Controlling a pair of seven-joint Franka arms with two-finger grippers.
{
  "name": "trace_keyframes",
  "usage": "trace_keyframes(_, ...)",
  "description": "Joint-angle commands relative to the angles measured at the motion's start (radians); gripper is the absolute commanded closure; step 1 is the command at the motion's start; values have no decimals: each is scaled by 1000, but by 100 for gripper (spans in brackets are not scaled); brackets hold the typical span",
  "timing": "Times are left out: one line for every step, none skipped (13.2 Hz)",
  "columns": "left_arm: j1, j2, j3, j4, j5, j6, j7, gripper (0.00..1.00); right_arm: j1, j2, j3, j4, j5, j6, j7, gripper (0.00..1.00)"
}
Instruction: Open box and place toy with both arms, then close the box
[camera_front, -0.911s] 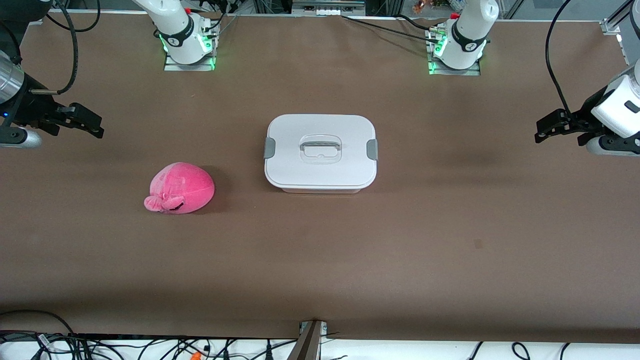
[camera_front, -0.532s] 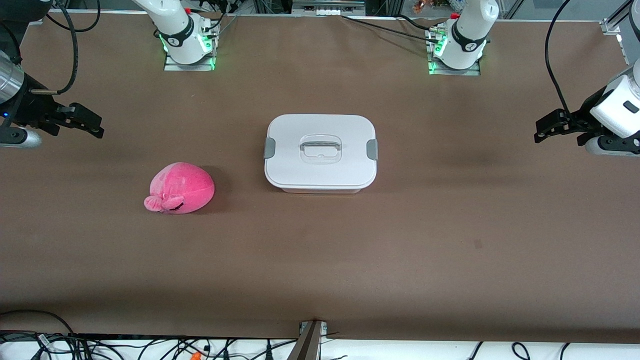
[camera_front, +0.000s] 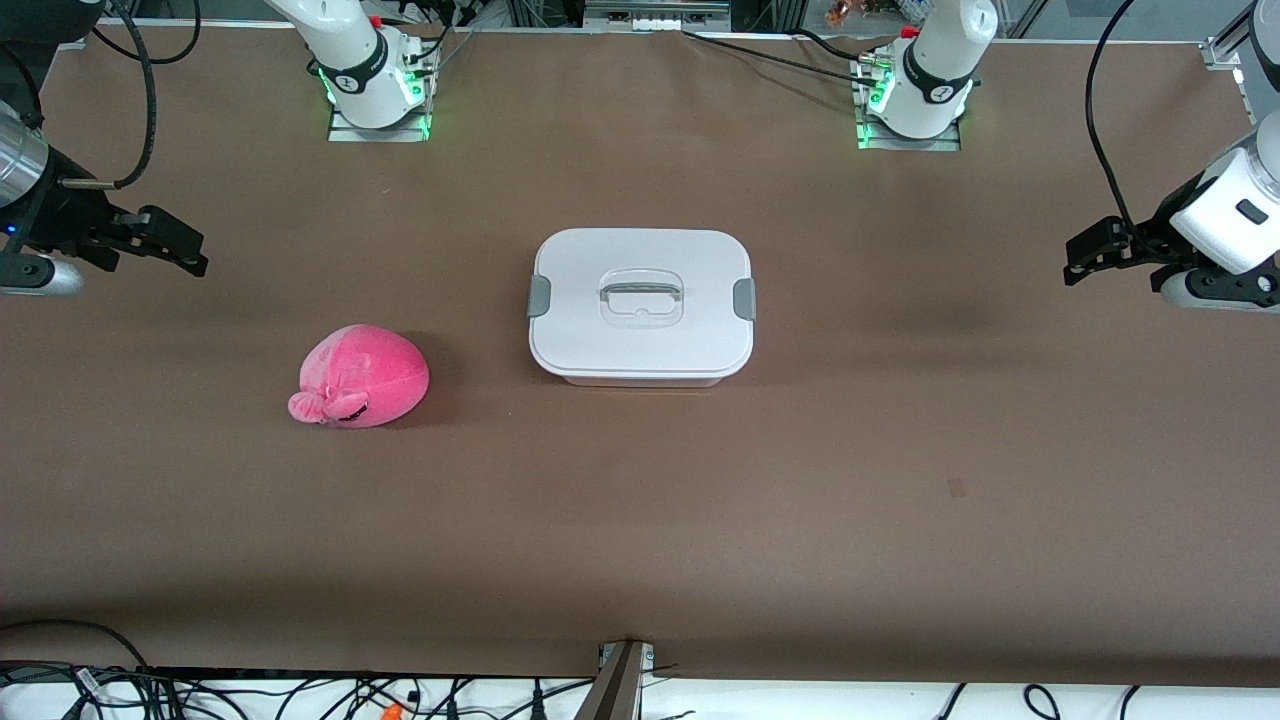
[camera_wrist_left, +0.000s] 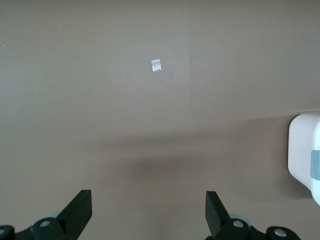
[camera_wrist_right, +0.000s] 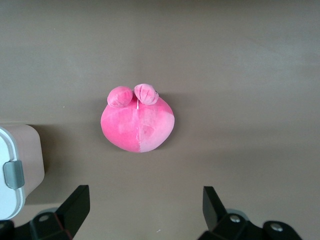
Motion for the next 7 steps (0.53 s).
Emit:
trace_keyframes(-9,12,4,33,25,-30,1,0,2,0,-3,19,13,-16,0,0)
trace_keyframes(-10,13,4,33,26,-46,-1,0,2,0,-3,19,13,-16,0,0)
trace_keyframes(-11,12,3,34,24,-74,1,0,2,0,-3,19,13,-16,0,0)
trace_keyframes(-11,12,3,31,22,-98,5,0,2,0,-5,19,13,-16,0,0)
trace_keyframes(-11,13,3,33,12,-123,5,0,2,0,-5,19,13,-16,0,0)
trace_keyframes(-17,13,1,31,9,-132,7,0,2,0,-5,19,13,-16,0,0)
trace_keyframes(-33,13,-20,31,9,-148,7,0,2,0,-3,19,13,-16,0,0)
